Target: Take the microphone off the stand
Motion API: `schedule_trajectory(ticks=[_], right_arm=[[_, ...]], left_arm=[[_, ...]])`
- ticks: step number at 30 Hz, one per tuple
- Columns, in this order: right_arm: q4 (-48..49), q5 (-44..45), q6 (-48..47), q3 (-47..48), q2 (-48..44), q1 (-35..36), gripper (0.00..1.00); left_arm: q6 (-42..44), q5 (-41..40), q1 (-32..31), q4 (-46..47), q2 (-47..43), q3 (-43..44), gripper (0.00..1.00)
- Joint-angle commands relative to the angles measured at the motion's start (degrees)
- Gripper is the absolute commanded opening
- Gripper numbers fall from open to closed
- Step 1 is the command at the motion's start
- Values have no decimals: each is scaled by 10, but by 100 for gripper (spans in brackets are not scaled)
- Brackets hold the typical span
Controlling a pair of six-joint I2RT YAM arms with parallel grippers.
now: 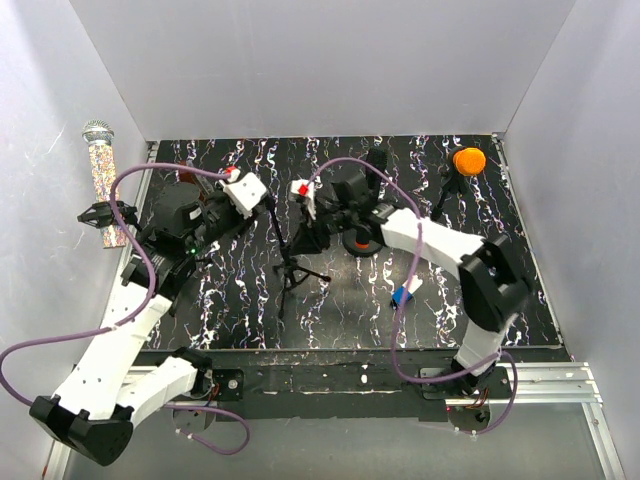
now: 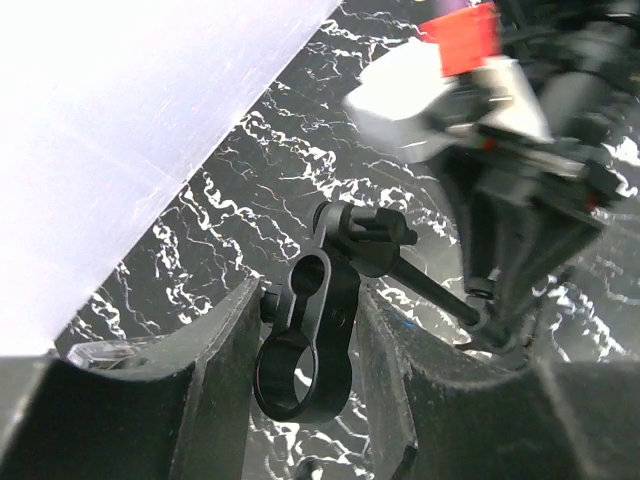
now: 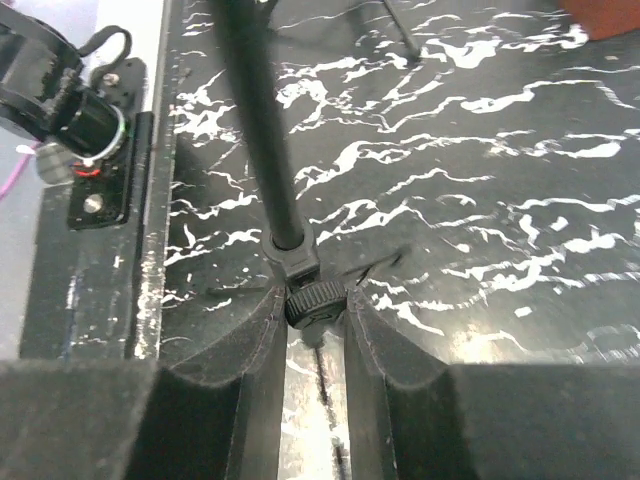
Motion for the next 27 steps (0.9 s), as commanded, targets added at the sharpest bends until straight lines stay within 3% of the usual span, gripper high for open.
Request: schedule_trajectory(ticks=[1,3,9,12,13,14,16,18,25,27], right_arm=[[134,90,8,-128,-118,13,1],[172,124,-45,-164,-141,25,1],[396,187,-370,-294,-164,43,1],[500,205,-445,-322,-147,43,1],[496,204,-450,-320,-149,42,7],[467,198,-457,-311,-156,40,16],[312,167,-476,-276,-182,36,39],[195,138,-426,-235,-199,25,49],[-136,30,-256,-66,-151,-23,52],[-172,10,-223,-27,-128,-35,52]], left_arm=[[-100,-80,13,62,10,3,0],[-111,-50,13,46,18,0,0],[-120,-18,13,27,52,4,0],[-123,-6,13,38,55,5,0],[-122,-2,13,39,55,3,0],[-117,1,13,41,53,1,0],[-99,14,13,42,48,-7,0],[-75,34,13,48,36,-23,0],[-67,48,13,94,31,-71,0],[-68,55,13,98,31,-74,0]])
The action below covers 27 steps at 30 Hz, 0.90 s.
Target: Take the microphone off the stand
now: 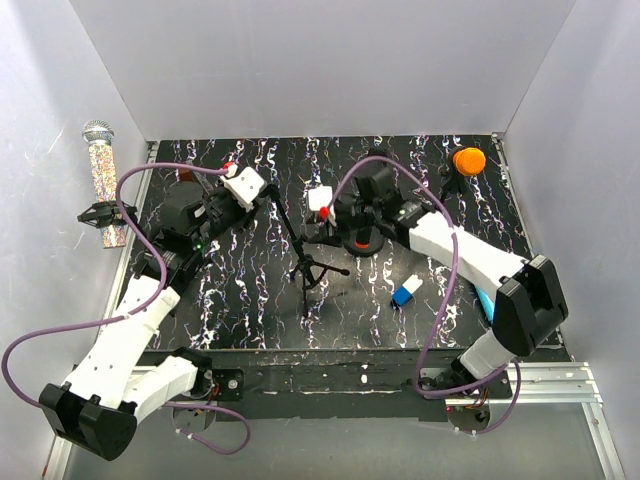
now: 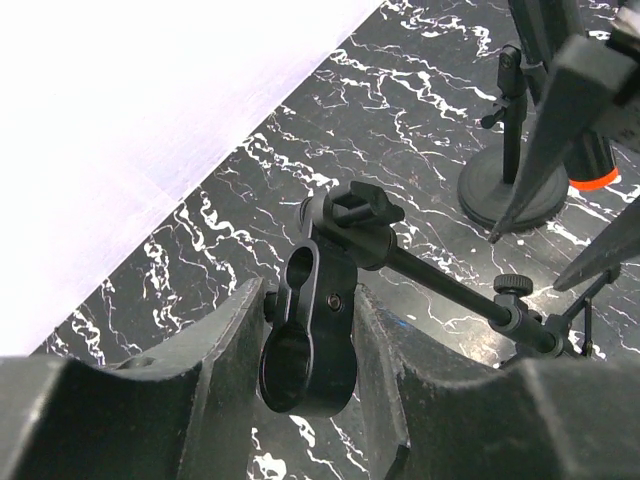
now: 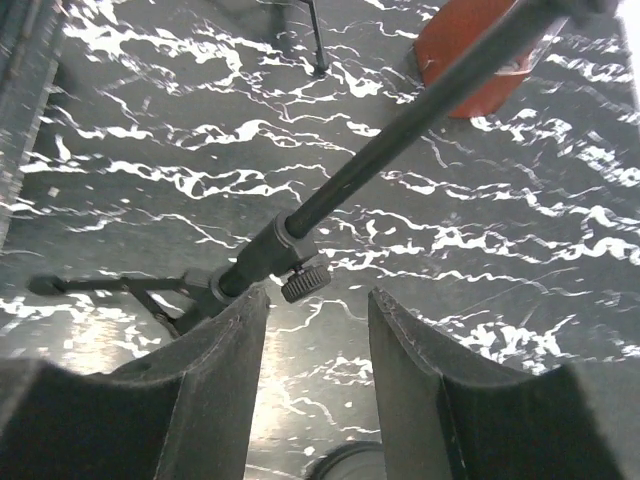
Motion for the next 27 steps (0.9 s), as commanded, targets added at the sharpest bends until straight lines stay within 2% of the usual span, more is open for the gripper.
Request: schedule_trajectory(ticks=[1,9,14,17,22,27], right_arm=[[-181,-84,106,93,43,-24,52],[-230,-102,108,191,118,-35,46],[-244,-114,107,207,145,-35,34],[-244,-114,107,199,142,-35,34],[-244,-114,107,115,78,-30,34],[-244,-114,107,-99,-39,17,34]], left_arm=[[1,29,-1,-23,5,-22,0],[4,37,-1,-35,3,-15,0],[1,35,-1,-38,-2,-14,0],[6,33,-1,-43,-5,-11,0],[22,32,-1,-55,-6,-2,0],[21,44,-1,-63,2,9,0]])
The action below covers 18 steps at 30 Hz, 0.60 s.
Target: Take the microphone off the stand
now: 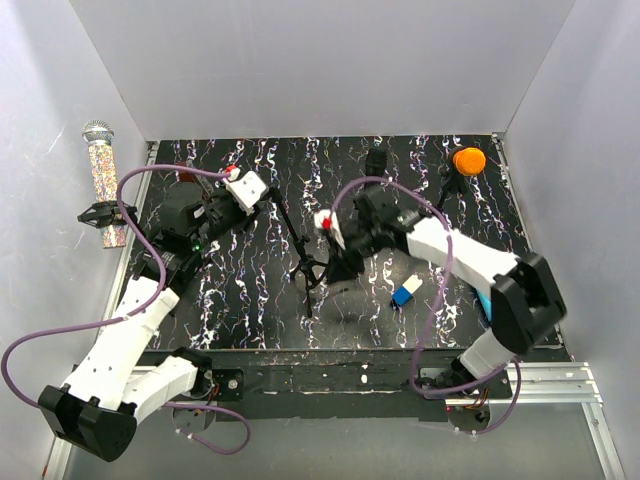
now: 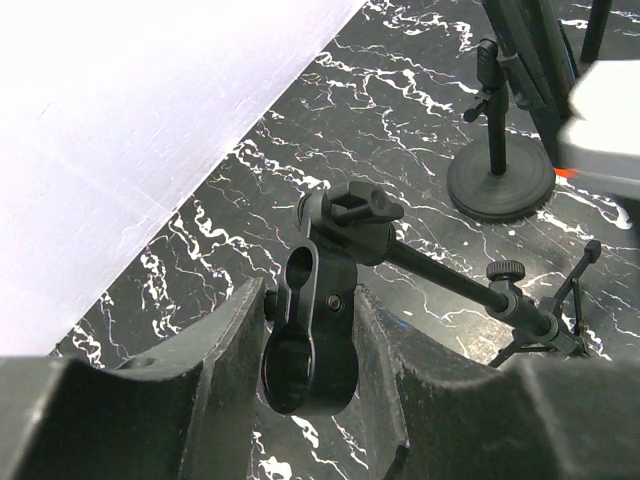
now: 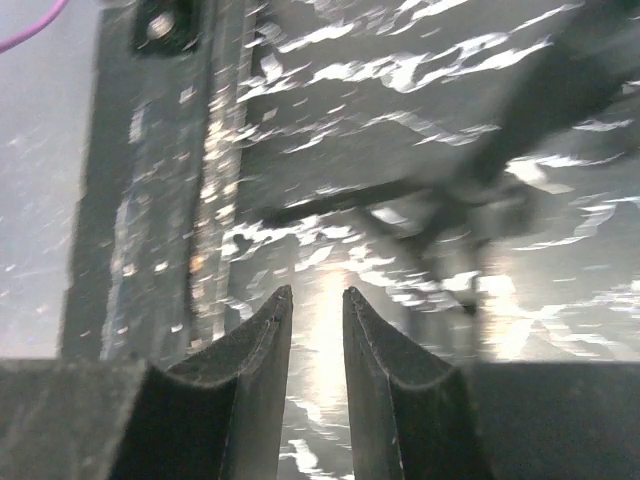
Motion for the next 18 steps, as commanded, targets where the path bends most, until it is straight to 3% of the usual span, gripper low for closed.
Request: schedule_trajectory(ticks=[1,3,7,16,17,18], right_arm=[[-18,-21,2,-145,-97,43,34],[-18,-21,2,-140,-98,44,34],[-18,-21,2,-15,-44,17,34],[-18,-21,2,89,1,-20,34],[284,477,314,103,9,-20,99],[117,33,6,114,17,-19,59]], left_arm=[[-1,25,-1,-63,8,16,0],[4,38,-1,-70,7,19,0],[31,56,-1,-97,4,33,0],[122,102,-1,-136,-23,37,0],[128,105,-1,-137,-25,38,0],[136,109,-1,-140,-25,39,0]])
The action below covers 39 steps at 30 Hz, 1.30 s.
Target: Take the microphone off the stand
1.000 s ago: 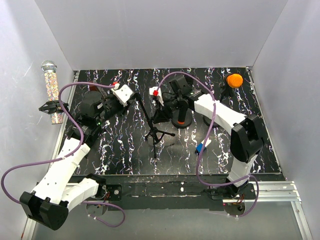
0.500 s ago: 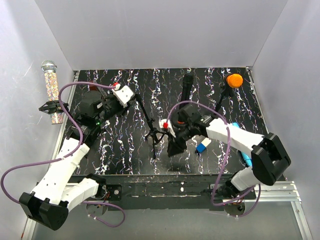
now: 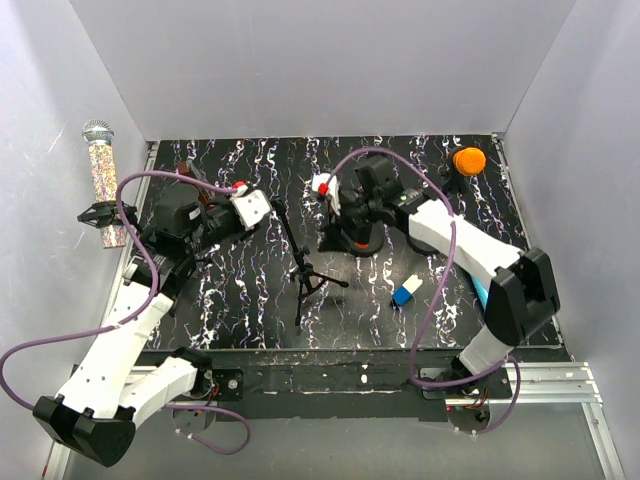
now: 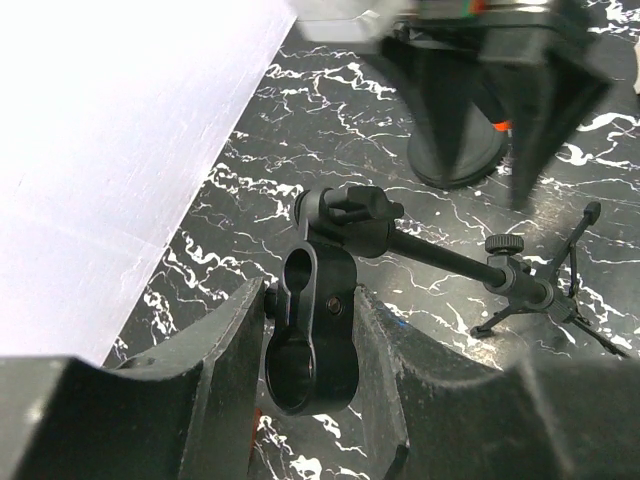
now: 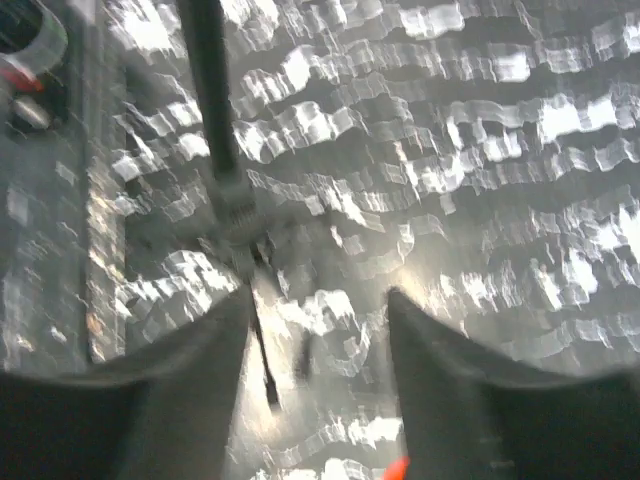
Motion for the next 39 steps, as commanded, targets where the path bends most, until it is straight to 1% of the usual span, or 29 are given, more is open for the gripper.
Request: schedule_trajectory(ticks=[1,2,3,5,7,12,14,18,22,28,31,35,38,39], right_arm=[[103,-32,-53,74,38,4,59],[93,-32,-51,87,48,7,60],[77,-33,-53,101,59,9,68],[46,-38,-56,133,80,15,72],[19,-50,-66,150,93,18,73],[-37,-88,-125,163,101,21,71],[-70,-100,-157,168,100,21,70],[-132,-121,-190,179,100,20,69],[-149,-123,-182,179,109,25,68],[-136,-114,-154,204,139,36,65],[-154,-115,-153,224,158,39,60],[-176,-117,-168,223,161,42,52],[-191,-117,-180,215,158,45,43],[-193,-119,-182,210,156,46,34]], left_arm=[[49,39,0,-55,-12,9,0],[57,43,0,-56,-15,9,0],[63,46,0,-55,-14,8,0],[68,43,0,-55,-15,8,0],[68,38,0,-55,-12,9,0],[80,41,0,-57,-15,5,0],[90,42,0,-59,-19,2,0],[106,41,0,-59,-26,-7,0],[99,38,0,-52,-27,-8,0],[107,27,0,-48,-35,-24,0],[105,27,0,-44,-33,-24,0],[100,21,0,-39,-32,-23,0],[96,17,0,-36,-30,-25,0],[95,15,0,-34,-31,-26,0]])
